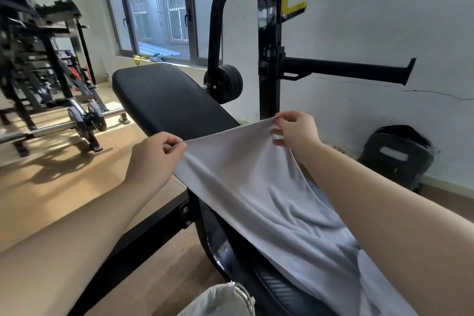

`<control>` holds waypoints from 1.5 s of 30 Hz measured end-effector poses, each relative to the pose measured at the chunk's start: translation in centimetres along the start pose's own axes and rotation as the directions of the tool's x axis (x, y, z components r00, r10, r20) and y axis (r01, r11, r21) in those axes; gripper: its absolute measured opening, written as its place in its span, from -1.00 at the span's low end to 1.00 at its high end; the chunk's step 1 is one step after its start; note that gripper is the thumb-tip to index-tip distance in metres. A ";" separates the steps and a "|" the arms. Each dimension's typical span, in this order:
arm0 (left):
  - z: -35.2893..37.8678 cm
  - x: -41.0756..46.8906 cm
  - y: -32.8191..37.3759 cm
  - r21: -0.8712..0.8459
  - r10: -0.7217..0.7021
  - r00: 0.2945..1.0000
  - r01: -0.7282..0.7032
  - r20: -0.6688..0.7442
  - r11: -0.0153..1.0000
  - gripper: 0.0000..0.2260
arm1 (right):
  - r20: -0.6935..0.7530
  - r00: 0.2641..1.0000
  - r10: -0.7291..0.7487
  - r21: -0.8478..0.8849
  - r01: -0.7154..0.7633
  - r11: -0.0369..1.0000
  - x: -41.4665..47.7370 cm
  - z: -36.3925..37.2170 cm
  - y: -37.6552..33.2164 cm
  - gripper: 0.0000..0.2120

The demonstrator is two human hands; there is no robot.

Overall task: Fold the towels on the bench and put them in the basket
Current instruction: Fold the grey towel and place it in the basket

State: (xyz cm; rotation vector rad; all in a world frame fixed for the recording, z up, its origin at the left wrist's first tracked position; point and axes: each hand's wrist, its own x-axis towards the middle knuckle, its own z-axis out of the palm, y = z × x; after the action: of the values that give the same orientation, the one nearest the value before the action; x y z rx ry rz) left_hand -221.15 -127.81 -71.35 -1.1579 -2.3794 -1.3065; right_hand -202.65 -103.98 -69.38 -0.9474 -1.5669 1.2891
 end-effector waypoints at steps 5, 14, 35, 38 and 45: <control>-0.8 1.0 -1.2 0.038 0.147 0.978 -0.154 0.145 0.987 -0.88 | -0.025 0.999 -0.046 -0.006 0.046 0.999 2.1 1.7 0.0 -0.87; -0.1 5.8 -4.1 0.096 0.343 0.929 -0.357 0.137 0.929 -0.70 | -0.033 0.990 -0.135 -0.126 0.129 0.984 7.0 7.5 -0.1 -0.85; -2.0 14.2 -7.7 0.489 0.187 0.981 -0.137 -0.055 0.862 -0.65 | 0.327 0.928 -0.179 -0.392 0.306 0.868 12.3 18.3 0.1 -0.60; -2.2 14.0 -7.4 0.497 0.162 0.977 -0.071 -0.143 0.865 -0.83 | 0.285 0.934 -0.217 -0.382 0.318 0.868 11.9 18.0 0.6 -0.64; -2.2 13.4 -7.8 0.665 0.447 0.893 -0.368 0.058 0.650 -0.64 | 0.388 0.877 -0.285 -0.428 0.445 0.786 12.4 18.4 0.2 -0.73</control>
State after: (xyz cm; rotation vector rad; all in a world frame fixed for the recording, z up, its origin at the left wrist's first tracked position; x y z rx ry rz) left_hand -236.16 -124.67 -68.30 -1.2240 -2.0294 -0.2996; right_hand -224.07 -98.32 -69.15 -0.7039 -2.2802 0.7686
